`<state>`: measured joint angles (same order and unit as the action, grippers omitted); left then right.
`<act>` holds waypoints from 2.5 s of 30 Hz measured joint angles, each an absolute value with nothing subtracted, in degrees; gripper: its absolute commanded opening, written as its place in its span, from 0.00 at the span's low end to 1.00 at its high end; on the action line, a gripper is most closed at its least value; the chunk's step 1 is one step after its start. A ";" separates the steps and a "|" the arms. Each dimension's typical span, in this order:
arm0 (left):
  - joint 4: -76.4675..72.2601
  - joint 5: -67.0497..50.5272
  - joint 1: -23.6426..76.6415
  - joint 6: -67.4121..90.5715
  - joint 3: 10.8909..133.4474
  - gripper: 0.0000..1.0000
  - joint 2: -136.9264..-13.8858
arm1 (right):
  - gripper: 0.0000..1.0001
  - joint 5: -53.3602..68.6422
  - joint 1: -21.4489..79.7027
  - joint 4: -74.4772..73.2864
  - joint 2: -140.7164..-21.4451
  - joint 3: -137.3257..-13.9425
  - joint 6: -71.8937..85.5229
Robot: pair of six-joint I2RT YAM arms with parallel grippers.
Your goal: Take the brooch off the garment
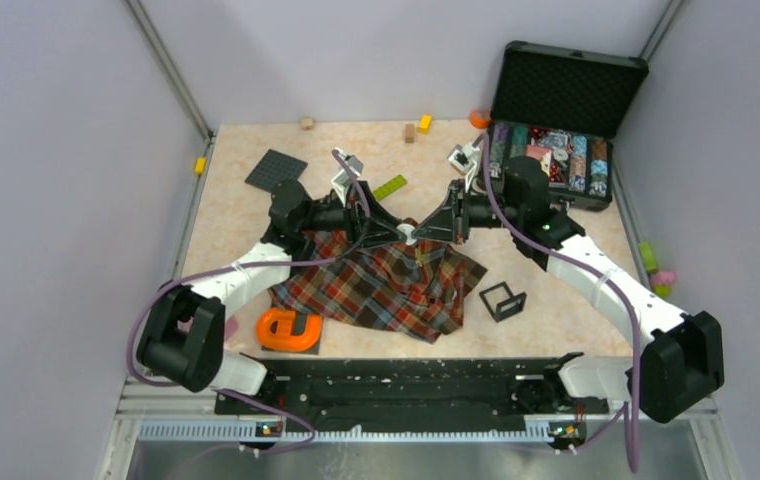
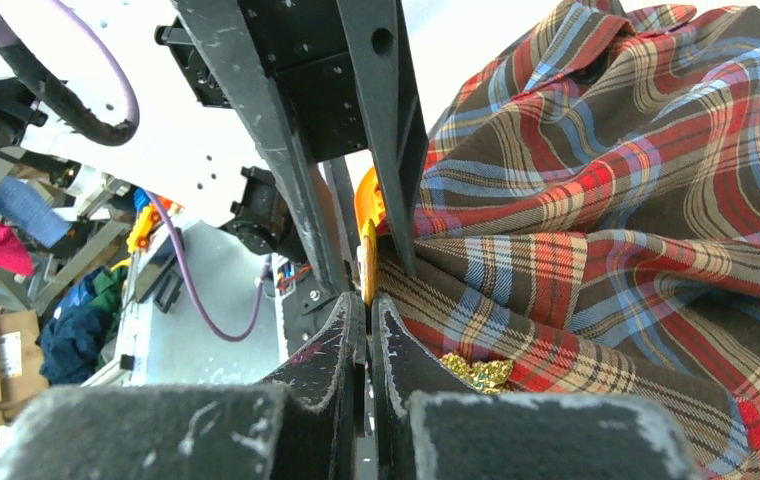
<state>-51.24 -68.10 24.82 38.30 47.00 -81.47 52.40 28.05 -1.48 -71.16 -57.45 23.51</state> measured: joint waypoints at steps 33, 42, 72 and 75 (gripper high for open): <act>-47.05 -67.46 24.58 35.94 47.00 0.29 -80.51 | 0.00 54.17 27.99 -1.74 -72.62 -58.19 23.57; -47.42 -67.46 24.40 35.64 47.00 0.21 -80.51 | 0.00 54.17 27.99 -1.76 -72.62 -58.19 23.66; -34.92 -59.42 25.76 24.10 45.65 0.06 -74.24 | 0.00 53.78 27.62 11.33 -73.56 -53.21 37.36; -36.77 -58.46 25.76 24.97 44.53 0.07 -73.87 | 0.00 53.41 27.70 14.46 -73.63 -51.79 40.71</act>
